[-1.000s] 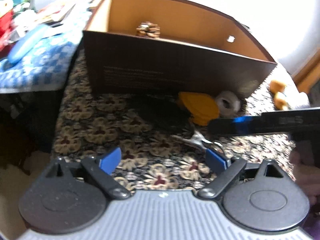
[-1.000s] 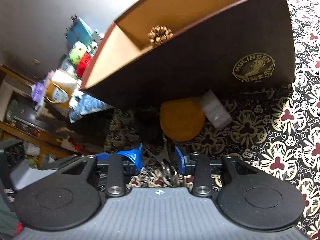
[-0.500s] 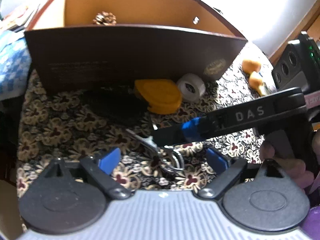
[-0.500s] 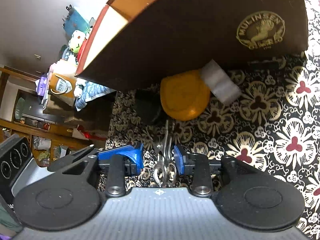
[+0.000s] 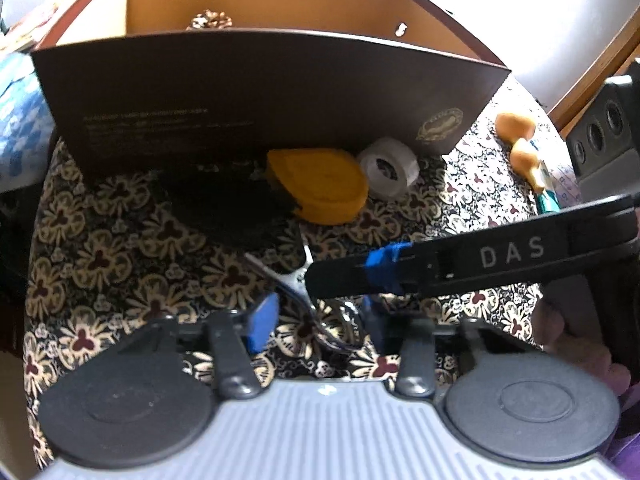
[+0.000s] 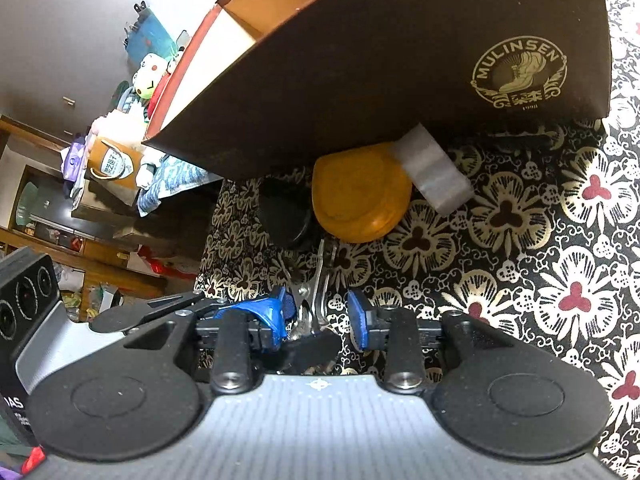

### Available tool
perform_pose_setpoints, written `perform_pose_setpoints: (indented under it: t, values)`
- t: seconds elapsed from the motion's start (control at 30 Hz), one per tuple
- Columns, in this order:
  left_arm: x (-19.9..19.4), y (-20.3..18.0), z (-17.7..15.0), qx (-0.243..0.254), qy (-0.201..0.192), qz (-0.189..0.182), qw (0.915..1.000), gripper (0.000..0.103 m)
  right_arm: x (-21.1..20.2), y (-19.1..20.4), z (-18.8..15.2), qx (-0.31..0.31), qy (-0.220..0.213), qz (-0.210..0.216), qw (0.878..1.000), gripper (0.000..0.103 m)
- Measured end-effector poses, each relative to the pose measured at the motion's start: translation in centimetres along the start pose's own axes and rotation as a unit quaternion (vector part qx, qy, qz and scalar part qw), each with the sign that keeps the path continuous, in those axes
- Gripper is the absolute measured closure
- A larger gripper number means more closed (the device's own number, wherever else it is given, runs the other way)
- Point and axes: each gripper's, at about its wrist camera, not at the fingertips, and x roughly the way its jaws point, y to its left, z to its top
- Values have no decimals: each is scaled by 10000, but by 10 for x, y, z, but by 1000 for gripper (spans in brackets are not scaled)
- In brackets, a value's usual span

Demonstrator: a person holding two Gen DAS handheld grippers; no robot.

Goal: Organize rigid objects
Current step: 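Close the right tool on the metal clip and lift it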

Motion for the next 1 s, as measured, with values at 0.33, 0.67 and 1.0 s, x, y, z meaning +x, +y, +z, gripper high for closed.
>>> perform_pose_setpoints:
  t: [0.33, 0.67, 1.0]
  values:
    - [-7, 14, -2, -345, -39, -231, 9991, 79, 11, 5, 2, 29, 128, 179, 9998, 86]
    - [-24, 16, -1, -417, -139, -525, 9977, 80, 2, -4, -1, 328, 67, 577, 9978, 93]
    - [-77, -26, 35, 397, -723, -1058, 9910, 87, -78, 22, 6, -140, -781, 695, 9944, 96]
